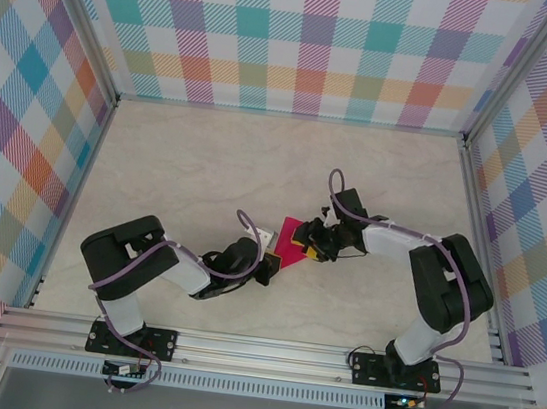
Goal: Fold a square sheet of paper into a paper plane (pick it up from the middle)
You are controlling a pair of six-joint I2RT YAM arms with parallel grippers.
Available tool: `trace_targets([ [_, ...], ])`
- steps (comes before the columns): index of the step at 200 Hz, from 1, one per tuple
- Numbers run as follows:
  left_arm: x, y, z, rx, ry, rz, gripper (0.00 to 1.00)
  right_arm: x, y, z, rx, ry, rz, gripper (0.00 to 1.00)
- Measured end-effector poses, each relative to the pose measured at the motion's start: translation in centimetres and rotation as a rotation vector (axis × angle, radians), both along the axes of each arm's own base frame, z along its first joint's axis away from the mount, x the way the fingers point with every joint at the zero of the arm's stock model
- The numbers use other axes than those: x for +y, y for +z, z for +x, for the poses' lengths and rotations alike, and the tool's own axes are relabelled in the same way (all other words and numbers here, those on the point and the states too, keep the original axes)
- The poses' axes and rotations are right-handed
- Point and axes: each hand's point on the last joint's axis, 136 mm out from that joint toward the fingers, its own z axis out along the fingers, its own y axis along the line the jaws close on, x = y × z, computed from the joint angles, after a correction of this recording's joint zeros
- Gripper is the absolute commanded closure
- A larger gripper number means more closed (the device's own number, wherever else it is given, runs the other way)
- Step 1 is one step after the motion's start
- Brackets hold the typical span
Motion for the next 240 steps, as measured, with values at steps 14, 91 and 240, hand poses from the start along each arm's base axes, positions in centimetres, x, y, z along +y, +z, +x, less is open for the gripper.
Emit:
trace_targets([
  [14,0.0,0.0,0.1,0.006,0.007,0.0,0.88,0.3,0.0,0.3,0.001,0.005,0.009,0.54],
  [91,-0.1,0.0,0.1,0.024,0.015,0.003,0.83,0.9,-1.3,1.1,0.018,0.003,0.011,0.54],
  [240,0.7,1.0,0.5,0.26,0.105,-0.076,0.79,1.1,-1.6,1.0,0.032,0.011,0.021,0.54],
])
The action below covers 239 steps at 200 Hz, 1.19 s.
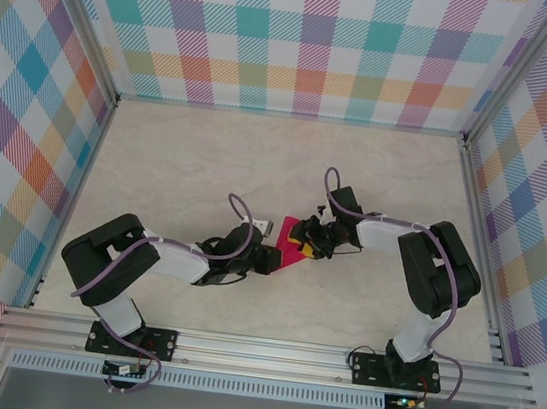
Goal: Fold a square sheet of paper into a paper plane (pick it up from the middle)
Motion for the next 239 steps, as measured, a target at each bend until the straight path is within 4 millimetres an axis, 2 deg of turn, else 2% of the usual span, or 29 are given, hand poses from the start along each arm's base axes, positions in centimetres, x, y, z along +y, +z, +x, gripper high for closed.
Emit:
trace_targets([
  [19,-0.1,0.2,0.1,0.016,0.005,-0.015,0.82,0.0,0.0,0.0,0.001,0.0,-0.001,0.54],
  [66,-0.5,0.4,0.1,0.07,0.012,-0.051,0.81,0.0,-0.1,0.2,0.009,-0.001,-0.001,0.54],
  [91,-0.4,0.3,0.1,0.096,0.019,-0.052,0.71,0.1,-0.1,0.4,0.013,0.003,-0.007,0.54],
  [118,0.6,0.1,0.0,0.12,0.05,-0.018,0.52,0.0,-0.2,0.4,0.015,0.012,-0.02,0.54],
  [143,2.0,2.0,0.3,0.088,0.096,0.0,0.46,-0.1,-0.3,0.4,0.011,0.019,-0.038,0.54],
  [167,2.7,4.3,0.8,0.048,0.138,-0.023,0.51,-0.2,-0.4,0.4,0.008,0.028,-0.056,0.54],
  [182,2.6,4.9,0.9,0.049,0.154,-0.051,0.57,-0.2,-0.4,0.4,0.002,0.033,-0.066,0.54],
  [239,-0.1,3.8,0.6,0.121,0.089,-0.153,0.76,-0.2,-0.6,0.4,0.012,0.044,-0.115,0.54],
])
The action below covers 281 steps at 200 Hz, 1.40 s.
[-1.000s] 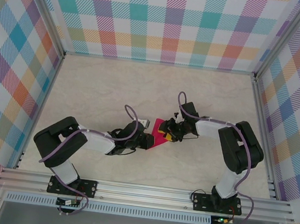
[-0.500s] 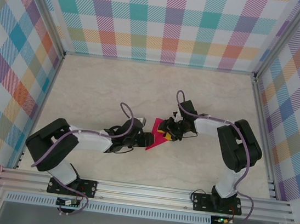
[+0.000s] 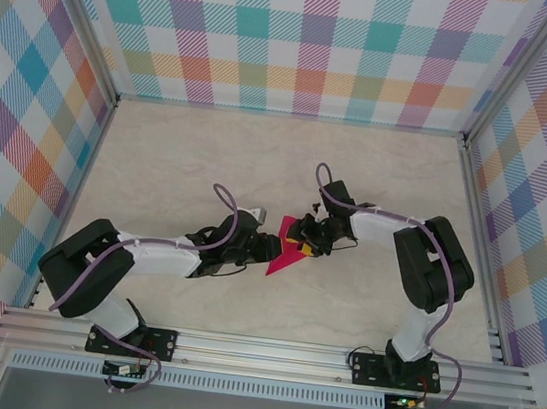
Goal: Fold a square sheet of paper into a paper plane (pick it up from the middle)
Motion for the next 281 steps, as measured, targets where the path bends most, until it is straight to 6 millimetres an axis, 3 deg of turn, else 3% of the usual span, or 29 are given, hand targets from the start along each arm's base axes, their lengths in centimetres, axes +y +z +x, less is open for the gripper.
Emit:
trace_targets([
  [39,-1.9,-0.7,-0.3,0.037,-0.062,-0.061,0.82,-0.1,-0.2,0.0,0.016,-0.003,-0.04,0.55],
  [96,-2.7,-0.6,0.4,0.043,-0.07,-0.043,0.85,-0.2,-0.2,0.1,0.033,-0.011,-0.061,0.54],
  [157,-1.9,-2.5,0.5,0.079,-0.042,0.027,0.89,-0.2,-0.3,0.1,0.045,-0.011,-0.083,0.52],
  [281,-1.1,-4.2,0.4,0.095,-0.029,0.094,0.94,-0.3,-0.6,0.0,0.068,-0.02,-0.133,0.54],
])
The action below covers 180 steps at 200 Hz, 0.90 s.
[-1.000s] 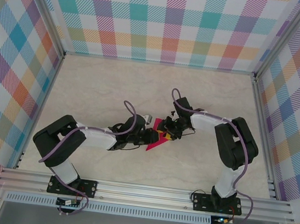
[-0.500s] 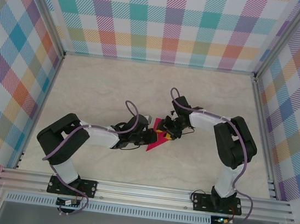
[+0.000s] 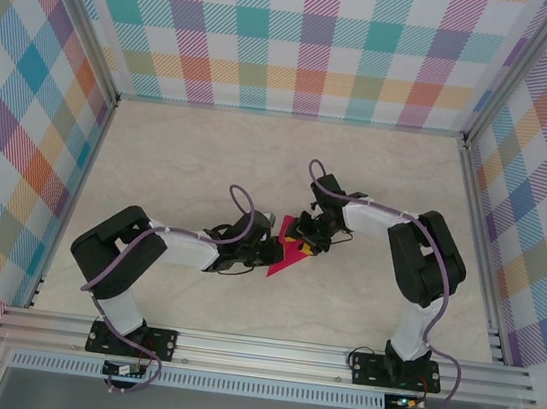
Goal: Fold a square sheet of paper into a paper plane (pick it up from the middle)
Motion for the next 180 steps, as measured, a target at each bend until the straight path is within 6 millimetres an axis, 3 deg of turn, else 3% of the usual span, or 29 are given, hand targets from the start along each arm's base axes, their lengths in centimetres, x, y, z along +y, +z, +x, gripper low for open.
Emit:
trace_targets([
  [180,0.02,-0.74,0.09,0.021,-0.001,0.034,0.95,-0.14,-0.26,-0.02,0.031,-0.007,-0.025,0.57],
])
